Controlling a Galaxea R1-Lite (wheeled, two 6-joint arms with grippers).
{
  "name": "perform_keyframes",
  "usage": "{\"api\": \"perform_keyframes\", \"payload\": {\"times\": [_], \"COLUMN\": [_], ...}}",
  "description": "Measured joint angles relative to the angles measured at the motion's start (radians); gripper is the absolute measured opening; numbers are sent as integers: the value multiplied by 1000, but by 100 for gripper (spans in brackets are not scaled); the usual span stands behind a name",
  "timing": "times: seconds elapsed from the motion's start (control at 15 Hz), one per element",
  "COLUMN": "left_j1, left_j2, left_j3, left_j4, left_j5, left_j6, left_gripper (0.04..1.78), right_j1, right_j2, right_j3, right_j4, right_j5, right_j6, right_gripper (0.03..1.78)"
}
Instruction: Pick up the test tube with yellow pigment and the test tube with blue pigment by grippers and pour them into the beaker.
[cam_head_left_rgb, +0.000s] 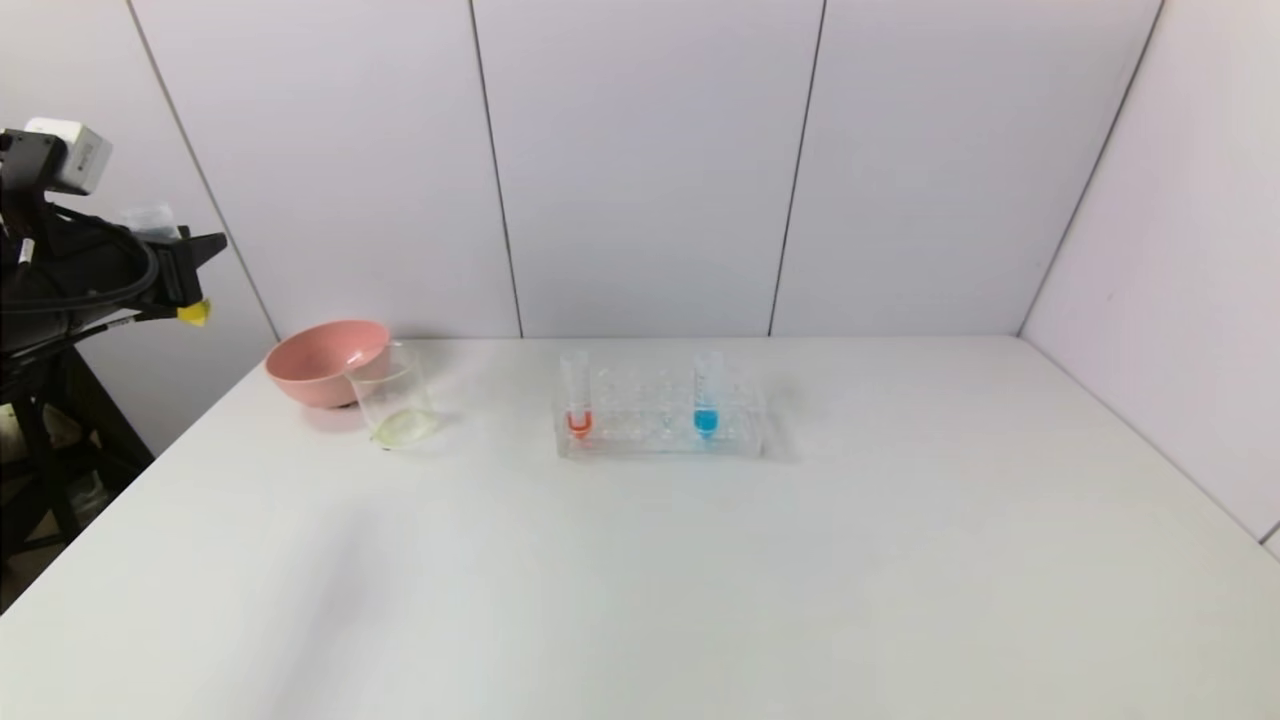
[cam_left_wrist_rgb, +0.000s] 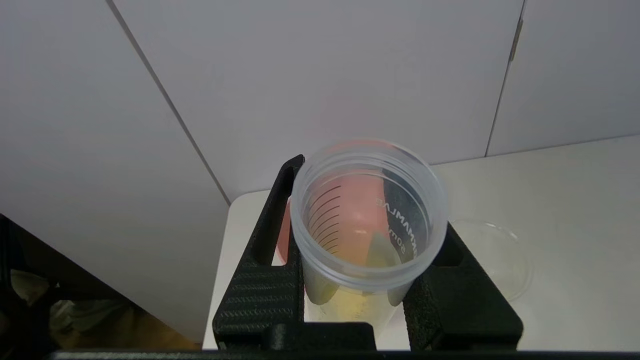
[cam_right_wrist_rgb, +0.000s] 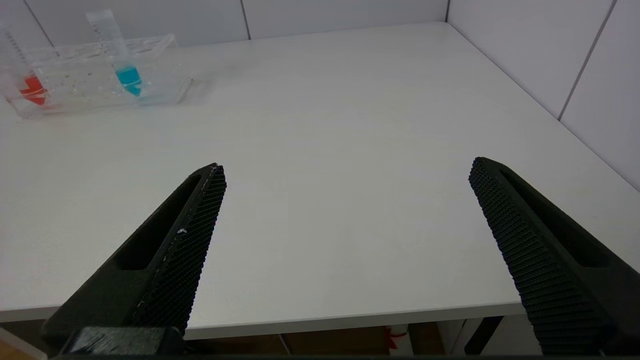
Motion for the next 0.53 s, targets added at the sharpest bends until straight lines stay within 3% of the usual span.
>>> {"api": "perform_keyframes", "payload": {"times": [0.33,0.53], "left_j1": [54,60], "left_j2": [41,69], "left_j3": [33,4], "left_j4": [-7,7], "left_j5": [-137,-155], "left_j6": [161,227], "left_gripper": [54,54], "right_j1": [0,0], "right_j2": [0,0], "right_j3": [0,0], "right_j4": [0,0], "right_j5": [0,0], "right_j6": [0,0], "right_gripper": [177,177]}}
